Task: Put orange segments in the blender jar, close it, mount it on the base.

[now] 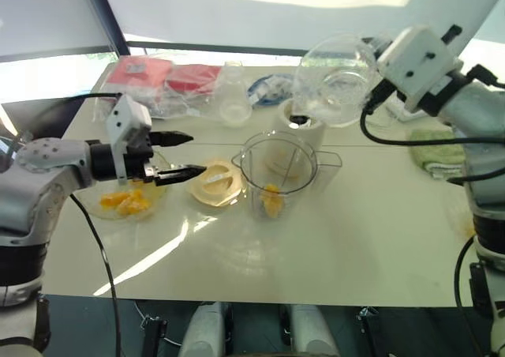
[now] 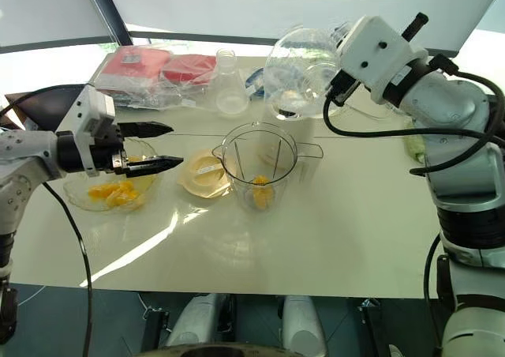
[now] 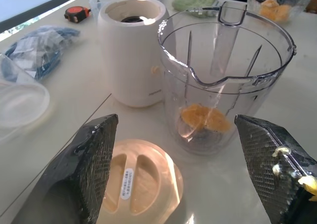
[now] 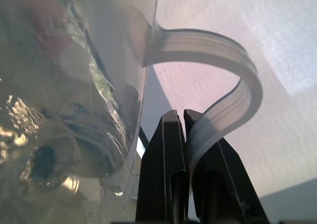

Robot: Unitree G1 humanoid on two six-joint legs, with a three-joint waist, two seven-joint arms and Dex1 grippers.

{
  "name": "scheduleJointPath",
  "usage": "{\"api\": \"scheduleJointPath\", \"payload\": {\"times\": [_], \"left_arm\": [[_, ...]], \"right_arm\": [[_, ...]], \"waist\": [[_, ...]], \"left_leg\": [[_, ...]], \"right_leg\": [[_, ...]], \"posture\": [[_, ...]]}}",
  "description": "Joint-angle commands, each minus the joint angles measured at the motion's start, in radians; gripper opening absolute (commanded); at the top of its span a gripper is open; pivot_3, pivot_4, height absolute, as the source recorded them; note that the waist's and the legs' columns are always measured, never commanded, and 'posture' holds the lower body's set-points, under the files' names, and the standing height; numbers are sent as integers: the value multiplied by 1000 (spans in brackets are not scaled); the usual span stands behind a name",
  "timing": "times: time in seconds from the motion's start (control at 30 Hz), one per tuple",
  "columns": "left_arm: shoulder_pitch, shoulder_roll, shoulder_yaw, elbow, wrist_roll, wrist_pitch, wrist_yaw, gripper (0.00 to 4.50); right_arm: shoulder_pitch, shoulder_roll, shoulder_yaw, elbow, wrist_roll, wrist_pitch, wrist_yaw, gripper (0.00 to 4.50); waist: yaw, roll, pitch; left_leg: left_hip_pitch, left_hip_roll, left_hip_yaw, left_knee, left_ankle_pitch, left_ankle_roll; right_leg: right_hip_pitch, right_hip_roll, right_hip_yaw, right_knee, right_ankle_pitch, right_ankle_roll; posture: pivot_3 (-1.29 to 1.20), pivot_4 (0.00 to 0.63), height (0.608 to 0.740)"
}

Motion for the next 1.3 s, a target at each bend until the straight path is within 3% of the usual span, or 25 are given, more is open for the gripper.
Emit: {"api": "scheduleJointPath", "payload": {"times": [0.03, 1.03, 1.17, 1.3], "left_arm": [[-26, -2, -2, -24, -9, -3, -3, 3942], [-20, -39, -24, -59, -17, 11, 36, 3942], [-17, -40, -28, -59, -14, 8, 39, 3942], [-17, -42, -31, -60, -12, 6, 40, 3942]], "right_arm": [[-8, -28, -10, -36, -41, -54, 19, 21], [-39, -5, 86, 77, -308, -356, 46, 21], [-35, 8, 75, 81, -310, -354, 50, 21], [0, 135, -23, 32, -155, -111, 48, 21]], "waist": [[0, 0, 0], [-1, 0, 0], [-1, 0, 0], [-2, -2, -1]], "left_leg": [[0, 0, 0, 0, 0, 0], [0, 0, 0, 0, 2, -3], [0, 0, 0, 1, 2, -3], [1, 0, 0, 1, 2, -4]], "right_leg": [[0, 0, 0, 0, 0, 0], [-1, 0, 0, 2, 0, 1], [-1, 0, 0, 3, 0, 0], [0, 1, 0, 4, 1, 0]], "posture": [[0, 150, 740], [0, 150, 740], [0, 150, 740], [0, 150, 740]]}}
